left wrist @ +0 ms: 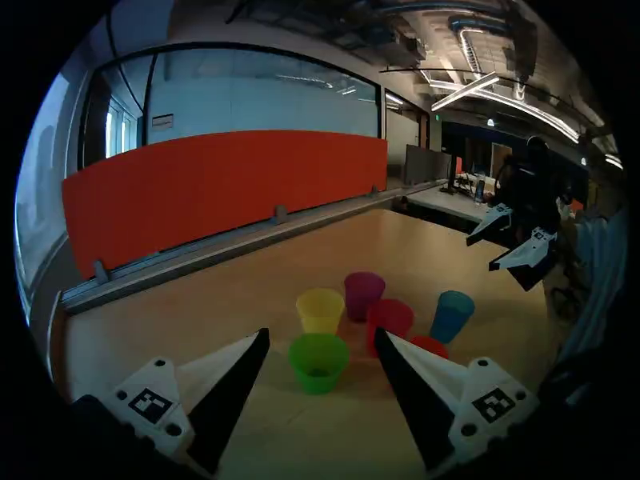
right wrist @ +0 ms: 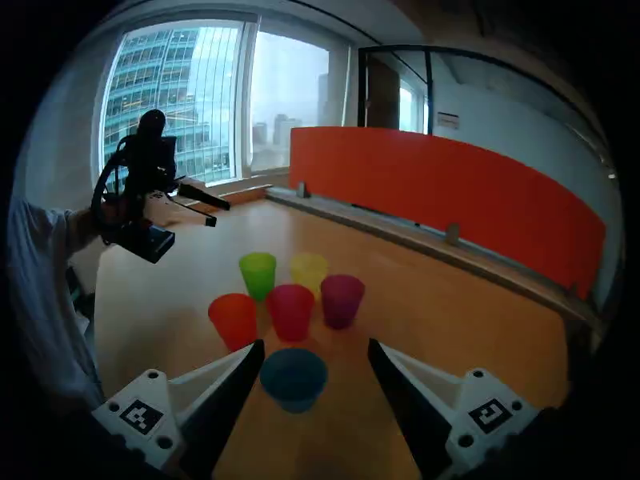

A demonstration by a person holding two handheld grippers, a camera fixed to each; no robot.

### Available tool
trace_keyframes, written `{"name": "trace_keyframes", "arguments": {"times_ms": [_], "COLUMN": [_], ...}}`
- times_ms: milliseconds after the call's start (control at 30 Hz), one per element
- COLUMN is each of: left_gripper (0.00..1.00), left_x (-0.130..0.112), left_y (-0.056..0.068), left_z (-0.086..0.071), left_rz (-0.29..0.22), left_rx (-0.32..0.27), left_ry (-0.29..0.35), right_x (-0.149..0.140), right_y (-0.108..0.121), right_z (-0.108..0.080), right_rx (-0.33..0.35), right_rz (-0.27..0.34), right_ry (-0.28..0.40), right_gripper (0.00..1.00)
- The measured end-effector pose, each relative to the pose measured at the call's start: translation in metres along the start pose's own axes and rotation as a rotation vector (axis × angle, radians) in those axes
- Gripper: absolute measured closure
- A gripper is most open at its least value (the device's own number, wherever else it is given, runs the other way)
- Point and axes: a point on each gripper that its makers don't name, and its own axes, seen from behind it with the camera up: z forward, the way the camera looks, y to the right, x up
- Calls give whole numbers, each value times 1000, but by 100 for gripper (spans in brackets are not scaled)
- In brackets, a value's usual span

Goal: Pour water

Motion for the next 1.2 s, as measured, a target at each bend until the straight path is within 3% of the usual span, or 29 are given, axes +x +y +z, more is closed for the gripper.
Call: {"name": "trace_keyframes", "arguments": {"times_ms": [700,1200], "left_gripper": [3,3], "left_x": [-74,-97], "left_y": [2,2], "left_z": [33,64], "left_rz": [26,37], "left_rx": [-17,-35], "left_ry": [-176,-242], "right_x": [-52,-73], "right_y": [-14,-16], "right_z": [28,34], "right_rx": [48,52], "right_rz": [1,-9], "right_ry": [-97,-135], "right_gripper": [0,0]}}
